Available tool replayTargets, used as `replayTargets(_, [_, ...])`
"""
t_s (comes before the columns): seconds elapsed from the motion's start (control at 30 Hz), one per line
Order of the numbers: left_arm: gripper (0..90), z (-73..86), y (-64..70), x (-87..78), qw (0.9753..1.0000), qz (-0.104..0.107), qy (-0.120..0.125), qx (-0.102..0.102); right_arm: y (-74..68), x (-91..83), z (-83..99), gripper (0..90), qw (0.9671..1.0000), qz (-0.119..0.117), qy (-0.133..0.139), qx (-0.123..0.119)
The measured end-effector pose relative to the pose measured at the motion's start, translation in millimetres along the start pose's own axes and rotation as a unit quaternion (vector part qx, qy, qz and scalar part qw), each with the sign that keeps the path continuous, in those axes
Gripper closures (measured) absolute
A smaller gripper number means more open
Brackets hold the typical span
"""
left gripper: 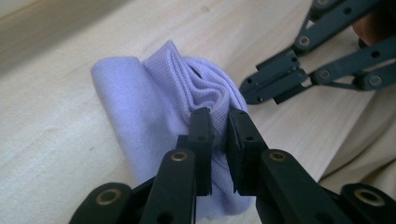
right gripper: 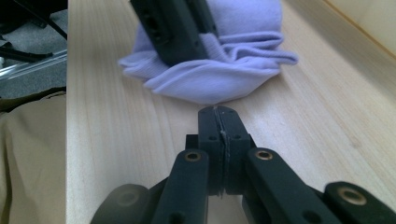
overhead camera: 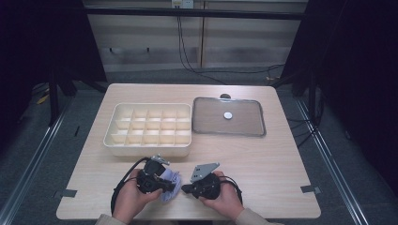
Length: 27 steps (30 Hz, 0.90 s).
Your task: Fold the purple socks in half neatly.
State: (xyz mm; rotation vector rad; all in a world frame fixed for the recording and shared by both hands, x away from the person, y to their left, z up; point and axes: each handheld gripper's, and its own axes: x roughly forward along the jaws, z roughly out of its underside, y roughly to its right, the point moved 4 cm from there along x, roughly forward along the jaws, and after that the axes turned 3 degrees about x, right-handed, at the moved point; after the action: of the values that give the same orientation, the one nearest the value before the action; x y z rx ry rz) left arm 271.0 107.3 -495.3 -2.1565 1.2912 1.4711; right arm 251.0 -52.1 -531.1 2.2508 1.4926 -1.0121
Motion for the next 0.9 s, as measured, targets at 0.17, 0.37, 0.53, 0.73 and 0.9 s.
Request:
replayTargets(0.17, [80.8, -3.2, -1.0, -0.8, 1.0000, -0.002, 0.002, 0.000, -1.8, -2.1, 1.8, 89.3, 1.0000, -0.004, -0.002, -0.002])
replayTargets(0.37, [80.7, -7.0, 7.1, -6.7, 0.9999, 0.011, 0.012, 0.004, -0.9, -1.0, 1.2, 89.2, 1.0000, -0.005, 0.000, -0.003])
replayTargets(0.53, [79.8, -6.9, 9.1, -1.7, 0.9997, 0.014, 0.010, 0.015, -1.0, -0.5, 0.7, 89.3, 1.0000, -0.003, -0.001, 0.001])
replayTargets(0.73, [75.3, -7.0, 7.5, -3.7, 0.9997, 0.012, 0.012, 0.017, -0.5, -0.2, 0.8, 89.3, 1.0000, -0.003, 0.002, 0.001])
replayTargets(0.9, [71.9, -7.4, 6.2, -7.2, 0.9997, 0.007, 0.015, 0.017, -0.4, 0.0, 1.0, 89.3, 1.0000, -0.005, 0.003, 0.002])
